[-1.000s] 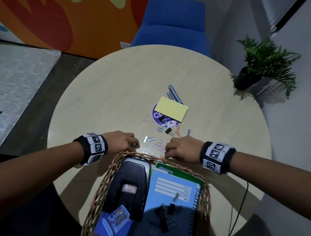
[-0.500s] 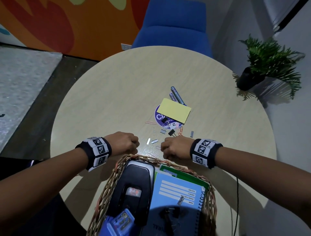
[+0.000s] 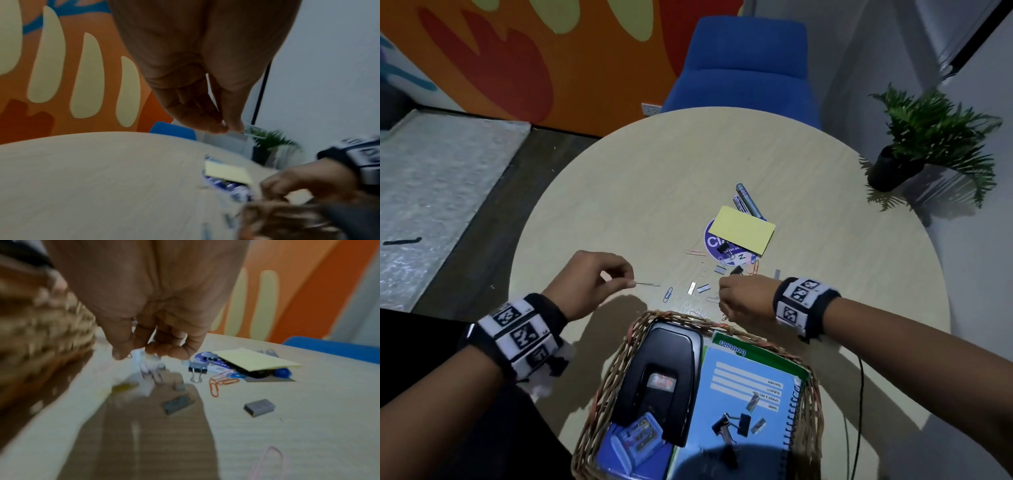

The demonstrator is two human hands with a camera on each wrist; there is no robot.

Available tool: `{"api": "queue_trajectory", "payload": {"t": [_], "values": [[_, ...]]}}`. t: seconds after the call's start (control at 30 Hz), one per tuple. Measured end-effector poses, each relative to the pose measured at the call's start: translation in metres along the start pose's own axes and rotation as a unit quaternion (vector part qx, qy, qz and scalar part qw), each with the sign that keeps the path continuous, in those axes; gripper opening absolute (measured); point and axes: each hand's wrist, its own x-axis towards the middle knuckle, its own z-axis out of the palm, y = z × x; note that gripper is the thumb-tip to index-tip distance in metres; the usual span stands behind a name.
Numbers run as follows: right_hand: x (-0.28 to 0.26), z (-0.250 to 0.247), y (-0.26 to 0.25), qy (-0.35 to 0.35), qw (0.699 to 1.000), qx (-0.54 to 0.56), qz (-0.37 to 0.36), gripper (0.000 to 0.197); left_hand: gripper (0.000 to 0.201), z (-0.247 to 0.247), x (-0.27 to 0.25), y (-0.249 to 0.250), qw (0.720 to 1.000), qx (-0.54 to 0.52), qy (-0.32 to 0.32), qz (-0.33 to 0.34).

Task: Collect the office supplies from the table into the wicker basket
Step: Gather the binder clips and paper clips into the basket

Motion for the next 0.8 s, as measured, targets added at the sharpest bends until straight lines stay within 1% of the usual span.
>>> {"api": "queue_trajectory", "payload": {"t": [0.07,0.13,0.2,0.27,0.3,0.33,0.37,0.43,0.47,0.5,0.53,0.6,0.67,0.73,0.8], "values": [[-0.020,-0.004,0.001,0.053,0.995,0.084,0.019,0.013,0.008,0.000,-0.019,0.031,0.998,-0.050,-0.016,0.018],[-0.042,-0.005,0.002,0.098,0.983,0.152,0.041,0.009,0.007,0.011,-0.039,0.059,0.994,-0.064,-0.063,0.061],[-0.065,-0.006,-0.003,0.127,0.969,0.204,0.048,0.013,0.008,0.026,-0.056,0.078,0.984,-0.047,-0.131,0.114],[-0.086,-0.004,-0.018,0.128,0.957,0.256,0.038,0.011,0.015,0.040,-0.065,0.087,0.968,-0.001,-0.194,0.157],[-0.096,-0.002,-0.027,0.124,0.953,0.276,0.028,0.009,0.020,0.042,-0.064,0.087,0.965,0.016,-0.206,0.164],[-0.104,0.001,-0.037,0.120,0.949,0.290,0.018,0.007,0.025,0.041,-0.060,0.085,0.966,0.026,-0.200,0.162],[-0.112,0.004,-0.047,0.118,0.947,0.298,0.008,0.007,0.030,0.037,-0.052,0.080,0.971,0.038,-0.177,0.154],[-0.122,0.014,-0.063,0.116,0.948,0.296,-0.015,0.008,0.034,0.029,-0.027,0.064,0.979,0.090,-0.101,0.150],[-0.126,0.020,-0.070,0.114,0.952,0.283,-0.026,0.008,0.033,0.025,-0.012,0.054,0.977,0.126,-0.070,0.156],[-0.128,0.027,-0.075,0.109,0.957,0.266,-0.039,0.009,0.029,0.023,0.004,0.044,0.972,0.163,-0.056,0.158],[-0.129,0.033,-0.079,0.101,0.962,0.247,-0.055,0.009,0.024,0.022,0.018,0.035,0.966,0.195,-0.064,0.157],[-0.129,0.044,-0.081,0.084,0.971,0.205,-0.088,0.012,0.017,0.028,0.045,0.020,0.950,0.244,-0.118,0.157],[-0.129,0.044,-0.069,0.103,0.976,0.174,-0.081,0.017,0.016,0.039,0.063,0.014,0.925,0.279,-0.192,0.171],[-0.127,0.033,-0.051,0.171,0.970,0.168,-0.047,0.019,0.022,0.057,0.076,0.012,0.892,0.312,-0.265,0.190],[-0.117,0.021,-0.027,0.239,0.961,0.137,-0.029,0.020,0.026,0.077,0.085,0.012,0.863,0.343,-0.302,0.214]]}}
